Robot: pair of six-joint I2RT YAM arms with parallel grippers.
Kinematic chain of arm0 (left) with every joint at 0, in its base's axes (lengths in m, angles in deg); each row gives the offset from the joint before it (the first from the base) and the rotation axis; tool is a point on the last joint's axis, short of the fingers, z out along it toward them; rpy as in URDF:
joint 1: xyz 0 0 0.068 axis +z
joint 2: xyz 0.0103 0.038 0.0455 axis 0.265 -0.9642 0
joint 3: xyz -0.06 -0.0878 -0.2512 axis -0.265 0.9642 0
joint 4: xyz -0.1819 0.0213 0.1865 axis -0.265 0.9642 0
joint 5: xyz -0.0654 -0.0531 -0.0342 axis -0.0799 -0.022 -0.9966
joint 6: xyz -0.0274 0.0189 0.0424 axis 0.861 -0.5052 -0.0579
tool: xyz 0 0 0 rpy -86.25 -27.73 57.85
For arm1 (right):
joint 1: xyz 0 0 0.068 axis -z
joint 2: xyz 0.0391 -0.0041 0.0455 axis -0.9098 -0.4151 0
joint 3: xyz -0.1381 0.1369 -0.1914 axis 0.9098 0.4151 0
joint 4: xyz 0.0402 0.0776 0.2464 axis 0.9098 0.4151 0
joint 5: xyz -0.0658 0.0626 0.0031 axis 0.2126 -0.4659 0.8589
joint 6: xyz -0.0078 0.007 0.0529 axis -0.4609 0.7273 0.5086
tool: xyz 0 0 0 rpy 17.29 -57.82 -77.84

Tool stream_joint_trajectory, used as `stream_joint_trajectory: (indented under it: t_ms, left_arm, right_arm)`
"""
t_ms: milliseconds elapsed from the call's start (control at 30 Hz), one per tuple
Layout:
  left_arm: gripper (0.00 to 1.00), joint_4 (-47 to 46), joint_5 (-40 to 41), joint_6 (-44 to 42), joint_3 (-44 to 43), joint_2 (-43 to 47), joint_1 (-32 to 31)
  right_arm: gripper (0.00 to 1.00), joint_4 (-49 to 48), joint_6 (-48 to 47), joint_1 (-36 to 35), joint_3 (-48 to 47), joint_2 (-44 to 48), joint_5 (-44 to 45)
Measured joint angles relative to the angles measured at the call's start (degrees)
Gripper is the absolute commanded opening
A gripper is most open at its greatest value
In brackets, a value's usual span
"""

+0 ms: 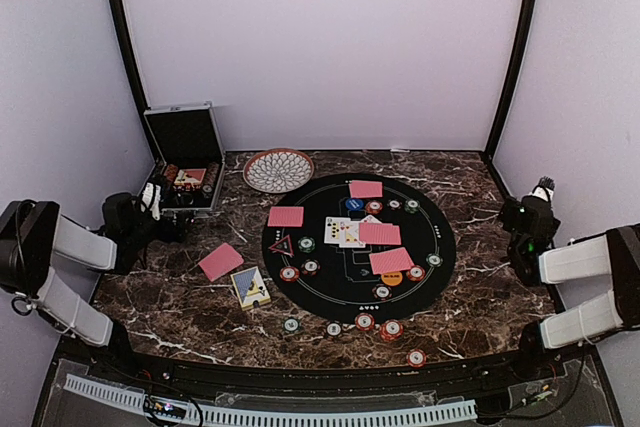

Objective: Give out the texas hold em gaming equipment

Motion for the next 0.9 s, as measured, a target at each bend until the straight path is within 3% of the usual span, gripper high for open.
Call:
stream_joint_trajectory:
  t_ms: [200, 300, 367, 433, 567, 900]
  left_arm:
    - [0.99, -15.5, 0.0, 1.4, 3.5, -5.3, 0.2]
    - [0.92, -20.9, -0.1, 1.7, 6.4, -7.3, 0.4]
    - [0.89, -21.9, 0.0, 2.2, 6.8, -7.6, 0.4]
    - [0.98, -23.8, 0.2, 2.3, 6.8, -7.6, 0.4]
    - [0.99, -25.6, 1.1, 2.8, 6.7, -7.7, 0.4]
    - [0.99, -26.6, 1.7, 3.0, 6.7, -7.7, 0.4]
  right_arm:
    - [0.98, -13.8, -1.8, 2.1, 6.2, -2.7, -3.2]
    - [0.99, -18.4, -2.6, 2.4, 6.6, -3.9, -6.6]
    - [0.99, -21.8, -3.2, 2.5, 6.6, -5.9, -9.3]
    - [0.99, -25.2, -4.4, 2.5, 6.6, -9.3, -12.6]
    - [0.99, -27.7, -7.1, 2.5, 6.0, -15.4, -19.7]
    - [0.99, -28.6, -8.2, 3.4, 4.3, -15.9, -26.5]
